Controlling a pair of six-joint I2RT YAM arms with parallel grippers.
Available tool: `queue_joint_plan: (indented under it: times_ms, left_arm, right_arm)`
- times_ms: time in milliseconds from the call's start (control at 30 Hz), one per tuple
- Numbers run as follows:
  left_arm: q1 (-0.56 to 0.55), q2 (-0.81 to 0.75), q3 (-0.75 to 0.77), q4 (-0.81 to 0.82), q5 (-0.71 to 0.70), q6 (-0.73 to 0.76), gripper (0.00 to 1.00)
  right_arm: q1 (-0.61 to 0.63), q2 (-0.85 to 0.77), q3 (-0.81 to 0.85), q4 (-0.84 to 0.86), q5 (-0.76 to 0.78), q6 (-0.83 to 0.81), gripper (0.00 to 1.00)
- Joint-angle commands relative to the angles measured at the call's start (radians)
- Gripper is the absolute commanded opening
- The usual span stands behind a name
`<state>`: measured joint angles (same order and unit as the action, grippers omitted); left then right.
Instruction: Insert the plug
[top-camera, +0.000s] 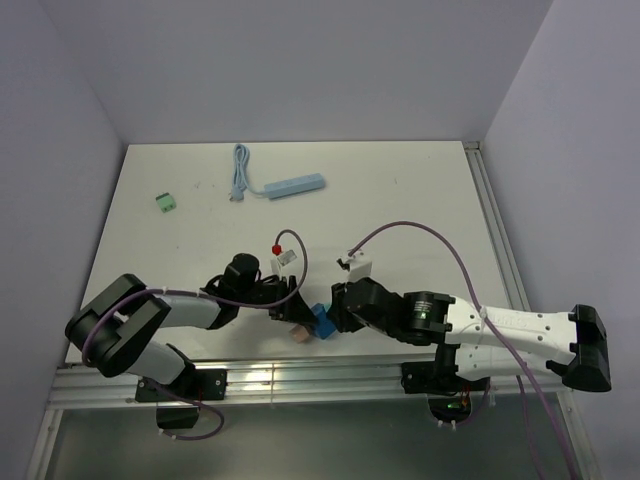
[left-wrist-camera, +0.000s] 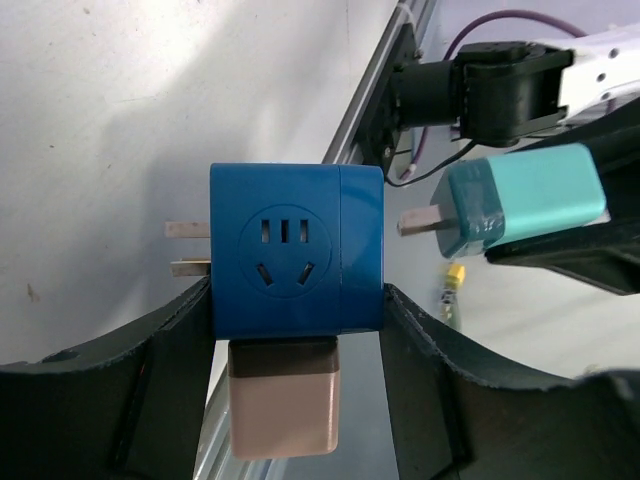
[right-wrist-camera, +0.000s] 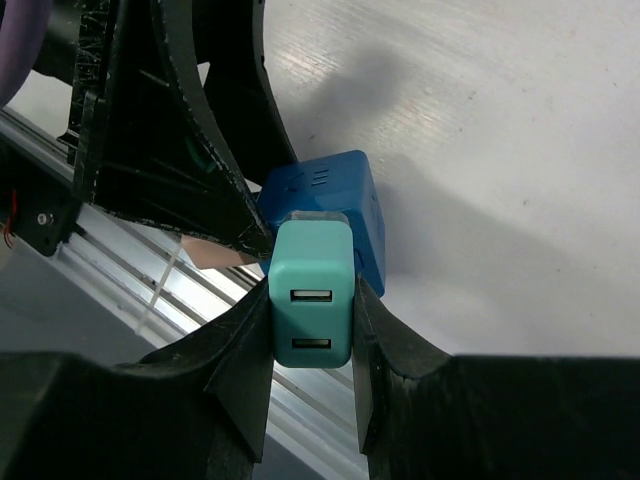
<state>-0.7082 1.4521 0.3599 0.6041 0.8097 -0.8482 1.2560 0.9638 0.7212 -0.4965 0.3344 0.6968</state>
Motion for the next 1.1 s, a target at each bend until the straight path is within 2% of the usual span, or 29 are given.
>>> queue_joint_plan:
  times_ms: [0,367,900,1067]
  left_arm:
    - [0.025,0.016,-0.019,0.207,0.075,-0.095,0.0]
    - [0.065,0.126,-0.062,0.37,0.097,-0.193,0.0]
    - [0.069,0.188,-0.076,0.421,0.098,-0.218,0.0]
    - [0.069,0.179,-0.084,0.382,0.082,-0.196,0.0]
  right_arm:
    - [0.014,0.036,0.021,0.067,0.038,-0.016,0.0]
    - [0.057,0.089,0.032,0.055,0.069,0.015,0.0]
    - [0.06,0.125,-0.002,0.098,0.081,-0.017,0.0]
    - [0.062,0.11,-0.014,0.087,0.081,-0.014,0.0]
